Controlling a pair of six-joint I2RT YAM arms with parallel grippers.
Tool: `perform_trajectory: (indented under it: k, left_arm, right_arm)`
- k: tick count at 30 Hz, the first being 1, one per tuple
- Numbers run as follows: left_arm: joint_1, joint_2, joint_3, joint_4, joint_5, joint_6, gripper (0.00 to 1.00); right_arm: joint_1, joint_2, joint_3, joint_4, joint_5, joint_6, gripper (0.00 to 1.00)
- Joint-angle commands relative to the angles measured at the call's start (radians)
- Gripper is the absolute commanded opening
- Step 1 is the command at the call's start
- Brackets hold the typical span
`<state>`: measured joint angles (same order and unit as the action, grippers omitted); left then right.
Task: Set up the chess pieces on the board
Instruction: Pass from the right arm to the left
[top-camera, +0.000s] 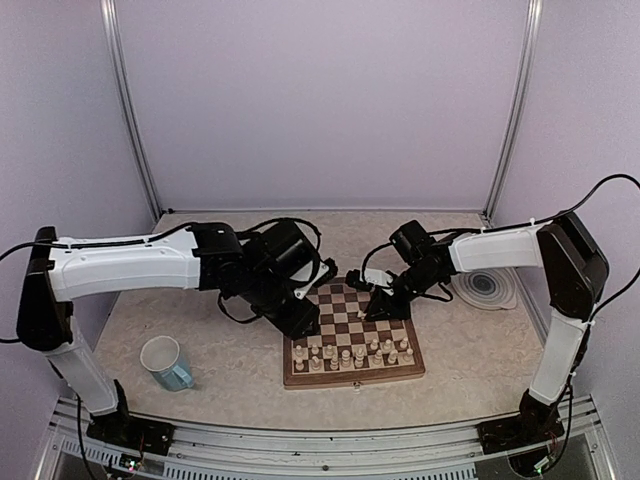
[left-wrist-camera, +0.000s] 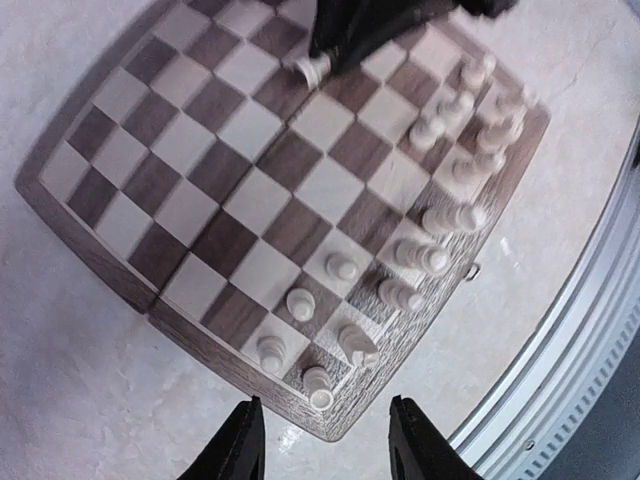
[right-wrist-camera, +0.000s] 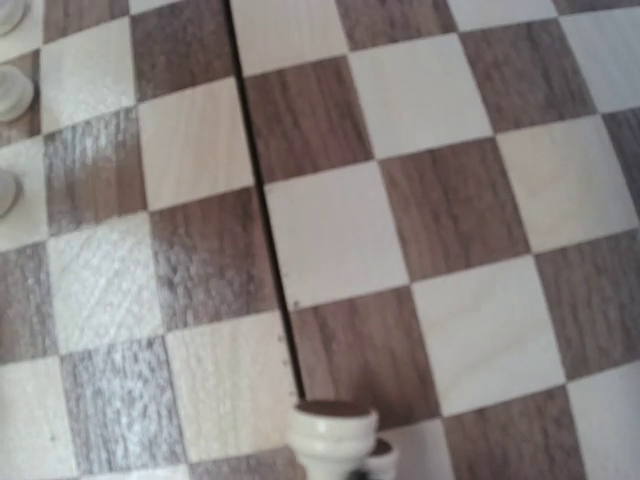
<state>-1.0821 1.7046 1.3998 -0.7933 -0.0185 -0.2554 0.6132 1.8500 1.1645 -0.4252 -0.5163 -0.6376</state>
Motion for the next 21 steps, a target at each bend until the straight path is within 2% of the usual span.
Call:
perform_trajectory:
  k: [1,6,10,14,21]
  left_arm:
    - [0.114,-0.119,-0.036,0.240,0.071,-0.025,0.45]
    - [0.193,-0.163,-0.227,0.702,0.145,-0.147,0.49]
    - [0.210,-0.139,-0.268,0.871,0.152,-0.177,0.52]
    - [0.209,-0.089,-0.281,0.958,0.227,-0.200,0.52]
    - [0.205,0.012,-0.258,0.986,0.345,-0.266,0.52]
  right_arm:
    - [0.008,-0.046,0.025,-0.051,-0.023,0.013,0.11]
    - [0.003,-0.087,0.052,-0.073,-0.072,0.024,0.11]
    - [-0.013,-0.119,0.069,-0.081,-0.138,0.035,0.11]
    - [-0.029,-0.129,0.090,-0.085,-0.186,0.049,0.11]
    - [-0.029,-0.149,0.115,-0.115,-0.220,0.033,0.12]
